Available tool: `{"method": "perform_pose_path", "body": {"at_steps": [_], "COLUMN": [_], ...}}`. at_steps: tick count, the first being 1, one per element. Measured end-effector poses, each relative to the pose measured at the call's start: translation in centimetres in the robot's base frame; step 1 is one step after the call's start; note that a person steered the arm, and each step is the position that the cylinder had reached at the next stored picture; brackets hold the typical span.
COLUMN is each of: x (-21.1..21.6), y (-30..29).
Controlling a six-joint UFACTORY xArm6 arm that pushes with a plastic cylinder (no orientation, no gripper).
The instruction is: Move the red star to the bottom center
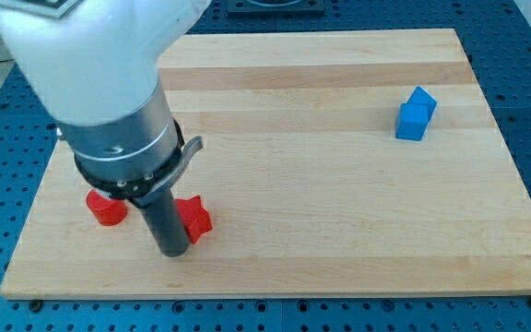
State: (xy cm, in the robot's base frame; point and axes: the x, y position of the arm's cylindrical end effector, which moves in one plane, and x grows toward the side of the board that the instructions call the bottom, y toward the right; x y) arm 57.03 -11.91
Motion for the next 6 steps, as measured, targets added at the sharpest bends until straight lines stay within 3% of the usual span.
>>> {"method": "perform_pose_path", "body": {"at_steps": [3, 6], "x": [-3.6, -1.7], "y": [-2.5, 7.1]}}
